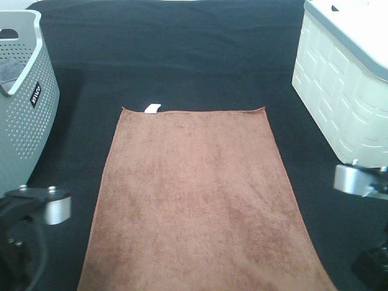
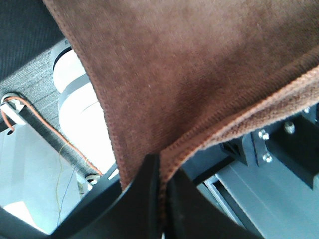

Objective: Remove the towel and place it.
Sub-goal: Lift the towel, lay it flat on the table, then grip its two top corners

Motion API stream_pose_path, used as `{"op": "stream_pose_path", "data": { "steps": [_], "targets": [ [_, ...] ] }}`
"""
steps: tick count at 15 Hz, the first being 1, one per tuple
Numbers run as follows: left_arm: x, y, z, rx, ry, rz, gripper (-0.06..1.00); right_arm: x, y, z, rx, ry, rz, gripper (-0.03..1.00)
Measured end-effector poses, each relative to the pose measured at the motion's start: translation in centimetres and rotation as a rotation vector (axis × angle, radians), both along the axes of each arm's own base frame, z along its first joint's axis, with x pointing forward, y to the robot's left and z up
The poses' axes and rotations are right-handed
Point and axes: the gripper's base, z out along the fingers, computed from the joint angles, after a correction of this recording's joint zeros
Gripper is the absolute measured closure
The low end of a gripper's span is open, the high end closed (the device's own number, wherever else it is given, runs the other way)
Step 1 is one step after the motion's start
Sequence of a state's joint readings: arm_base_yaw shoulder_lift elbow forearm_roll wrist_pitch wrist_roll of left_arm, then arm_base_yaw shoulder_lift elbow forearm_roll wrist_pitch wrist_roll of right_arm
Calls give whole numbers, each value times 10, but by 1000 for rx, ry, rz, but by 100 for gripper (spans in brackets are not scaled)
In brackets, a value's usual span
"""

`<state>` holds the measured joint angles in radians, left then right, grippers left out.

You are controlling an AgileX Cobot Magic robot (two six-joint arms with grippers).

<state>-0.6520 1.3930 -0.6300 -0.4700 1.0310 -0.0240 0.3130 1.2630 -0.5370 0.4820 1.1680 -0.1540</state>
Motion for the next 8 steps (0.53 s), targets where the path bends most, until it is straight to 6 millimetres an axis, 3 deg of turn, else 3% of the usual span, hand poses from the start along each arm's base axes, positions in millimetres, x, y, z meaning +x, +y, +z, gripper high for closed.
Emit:
{"op": "stream_pose_path", "data": {
  "steps": [3,8],
  "targets": [
    [13,-9,-14,28,30,-24,94,14,1,-24,-47,51,18,96],
    [16,-17,-39,41,139,-51,94,24,5,-46,-34,76,55,96]
  ]
}}
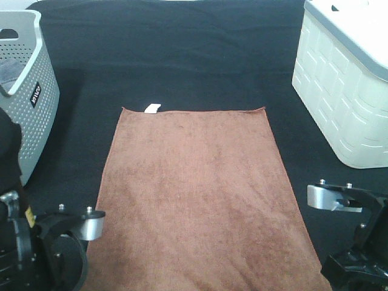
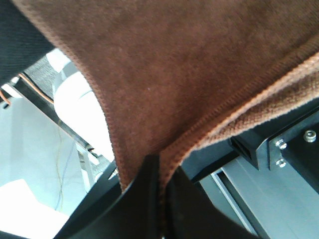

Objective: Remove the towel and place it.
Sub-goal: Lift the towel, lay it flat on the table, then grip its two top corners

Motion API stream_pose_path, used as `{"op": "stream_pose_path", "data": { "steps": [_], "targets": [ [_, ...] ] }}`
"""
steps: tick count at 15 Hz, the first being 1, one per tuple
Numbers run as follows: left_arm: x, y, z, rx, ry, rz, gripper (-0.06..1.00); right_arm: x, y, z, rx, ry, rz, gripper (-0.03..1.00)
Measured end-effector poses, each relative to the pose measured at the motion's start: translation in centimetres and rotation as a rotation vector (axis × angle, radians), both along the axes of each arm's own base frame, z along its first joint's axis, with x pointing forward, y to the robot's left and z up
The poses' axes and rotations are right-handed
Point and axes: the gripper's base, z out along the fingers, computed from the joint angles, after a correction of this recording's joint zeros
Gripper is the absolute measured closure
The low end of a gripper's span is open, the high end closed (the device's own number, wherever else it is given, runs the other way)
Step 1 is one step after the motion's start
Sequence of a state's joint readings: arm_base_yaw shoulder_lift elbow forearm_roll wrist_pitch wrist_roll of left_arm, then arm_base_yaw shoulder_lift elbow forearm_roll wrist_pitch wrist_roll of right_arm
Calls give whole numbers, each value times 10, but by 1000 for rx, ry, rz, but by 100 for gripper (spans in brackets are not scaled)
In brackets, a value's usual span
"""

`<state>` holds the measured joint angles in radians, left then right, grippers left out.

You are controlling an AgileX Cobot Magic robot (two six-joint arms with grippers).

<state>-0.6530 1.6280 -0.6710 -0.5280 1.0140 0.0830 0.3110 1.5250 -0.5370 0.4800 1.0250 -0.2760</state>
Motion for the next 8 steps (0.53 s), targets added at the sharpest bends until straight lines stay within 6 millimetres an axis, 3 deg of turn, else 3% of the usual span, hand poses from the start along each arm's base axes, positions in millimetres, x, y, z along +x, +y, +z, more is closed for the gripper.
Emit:
{"op": "stream_pose_path", "data": {
  "steps": [4,8],
  "targets": [
    [-10,-13,-11,11,35,-58,94,2,1,-6,9,0,19,96],
    [1,-23,-9,-11,1,-48,94,3,1,-6,17,-11,30,96]
  ]
}}
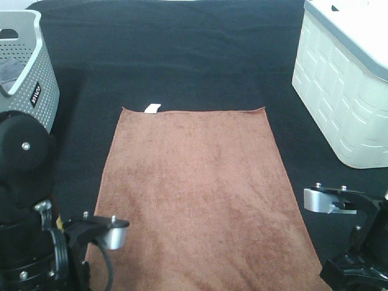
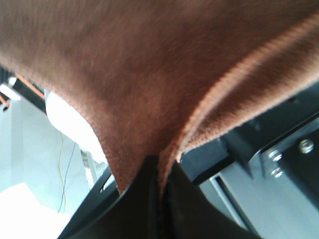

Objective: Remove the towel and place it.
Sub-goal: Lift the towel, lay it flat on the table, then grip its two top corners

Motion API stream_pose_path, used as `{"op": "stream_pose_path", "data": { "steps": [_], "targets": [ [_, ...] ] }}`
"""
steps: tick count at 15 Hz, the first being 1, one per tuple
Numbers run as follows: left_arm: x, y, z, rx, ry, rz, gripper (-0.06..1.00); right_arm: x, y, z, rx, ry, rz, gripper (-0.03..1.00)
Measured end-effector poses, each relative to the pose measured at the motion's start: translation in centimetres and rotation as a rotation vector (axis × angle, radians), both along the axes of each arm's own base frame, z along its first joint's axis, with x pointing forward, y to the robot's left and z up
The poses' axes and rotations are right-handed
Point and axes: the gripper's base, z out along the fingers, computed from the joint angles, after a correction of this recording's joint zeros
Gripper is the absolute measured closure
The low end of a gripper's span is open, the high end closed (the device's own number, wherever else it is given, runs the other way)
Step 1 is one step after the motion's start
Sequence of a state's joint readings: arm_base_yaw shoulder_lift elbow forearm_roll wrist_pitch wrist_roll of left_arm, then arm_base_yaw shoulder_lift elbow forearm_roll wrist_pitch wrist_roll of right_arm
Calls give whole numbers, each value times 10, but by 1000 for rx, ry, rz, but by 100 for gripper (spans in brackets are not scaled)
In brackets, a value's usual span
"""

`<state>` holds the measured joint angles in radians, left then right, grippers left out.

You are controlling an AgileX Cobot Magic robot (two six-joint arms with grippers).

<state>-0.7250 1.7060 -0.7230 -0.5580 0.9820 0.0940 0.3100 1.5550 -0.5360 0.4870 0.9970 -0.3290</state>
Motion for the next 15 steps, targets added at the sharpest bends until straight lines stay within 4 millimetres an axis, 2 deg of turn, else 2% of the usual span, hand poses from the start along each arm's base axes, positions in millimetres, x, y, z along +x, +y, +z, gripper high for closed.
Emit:
{"op": "stream_pose_path", "data": {
  "steps": [3,6,8,9,11,12,13,15],
  "targets": [
    [0,-1,0,-7,3,11,94,0,1,0,5,2,-7,95],
    [0,-2,0,-11,7,19,94,0,1,0,10,2,-5,90],
    [0,-3,1,-20,14,33,83,-1,1,1,12,13,0,76],
    [0,-4,1,-24,15,40,65,-1,1,1,13,15,1,66],
    [1,-5,1,-28,9,69,29,-1,1,1,11,16,-2,39],
    [1,-5,1,-29,10,73,16,-1,1,1,11,17,-1,27],
    [3,-7,3,-37,4,75,8,-1,1,1,11,18,-1,22],
    [10,-15,11,-69,-11,65,4,-2,1,2,12,28,2,19]
  ]
}}
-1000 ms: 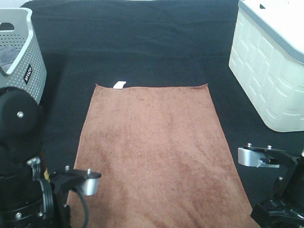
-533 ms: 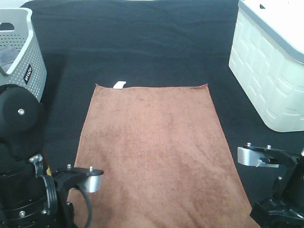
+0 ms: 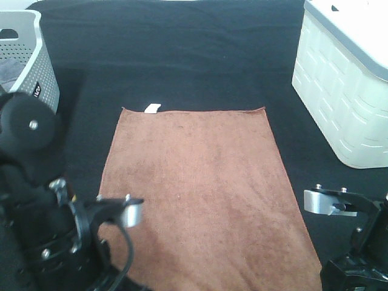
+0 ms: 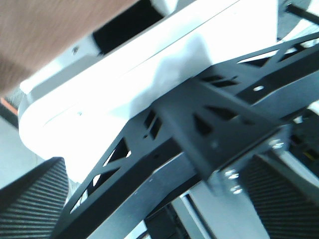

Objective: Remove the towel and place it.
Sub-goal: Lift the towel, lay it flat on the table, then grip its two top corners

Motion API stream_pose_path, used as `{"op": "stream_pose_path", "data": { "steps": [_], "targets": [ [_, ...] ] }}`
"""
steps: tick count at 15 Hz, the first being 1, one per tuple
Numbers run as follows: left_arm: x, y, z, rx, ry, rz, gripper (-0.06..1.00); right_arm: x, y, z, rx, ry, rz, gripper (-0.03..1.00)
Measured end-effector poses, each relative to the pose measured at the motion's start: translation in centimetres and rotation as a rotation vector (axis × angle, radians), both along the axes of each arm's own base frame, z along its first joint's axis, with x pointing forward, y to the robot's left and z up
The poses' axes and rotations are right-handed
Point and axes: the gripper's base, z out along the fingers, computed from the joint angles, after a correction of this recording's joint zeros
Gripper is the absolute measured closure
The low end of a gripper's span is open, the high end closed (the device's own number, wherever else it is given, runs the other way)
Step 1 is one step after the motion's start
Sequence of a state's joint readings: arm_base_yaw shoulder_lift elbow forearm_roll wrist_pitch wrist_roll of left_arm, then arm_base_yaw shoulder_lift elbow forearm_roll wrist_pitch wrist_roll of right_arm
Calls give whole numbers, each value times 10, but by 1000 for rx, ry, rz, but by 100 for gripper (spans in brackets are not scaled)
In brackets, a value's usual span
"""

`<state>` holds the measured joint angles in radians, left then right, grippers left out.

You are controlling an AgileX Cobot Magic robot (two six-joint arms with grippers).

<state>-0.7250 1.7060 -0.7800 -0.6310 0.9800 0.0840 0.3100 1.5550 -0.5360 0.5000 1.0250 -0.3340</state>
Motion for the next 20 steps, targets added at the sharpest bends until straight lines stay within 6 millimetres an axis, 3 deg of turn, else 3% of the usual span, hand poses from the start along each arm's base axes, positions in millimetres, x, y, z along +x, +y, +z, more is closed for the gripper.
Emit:
{"op": "stream_pose_path", "data": {
  "steps": [4,8,12,15,17,20],
  "targets": [
    [25,-18,25,-88,-135,-97,4,6,1,-1,-3,-50,-9,18],
    [54,-23,50,-72,-303,-195,4,53,15,31,30,-219,-55,18],
    [105,3,78,-93,-436,-93,4,105,21,87,-19,-451,-75,17],
    [140,36,96,-89,-523,9,4,135,13,127,-39,-610,-113,17],
    [152,56,98,-70,-542,70,4,143,14,140,-35,-677,-133,17],
    [166,71,97,-59,-609,84,4,156,18,134,-40,-662,-191,17]
  ]
}}
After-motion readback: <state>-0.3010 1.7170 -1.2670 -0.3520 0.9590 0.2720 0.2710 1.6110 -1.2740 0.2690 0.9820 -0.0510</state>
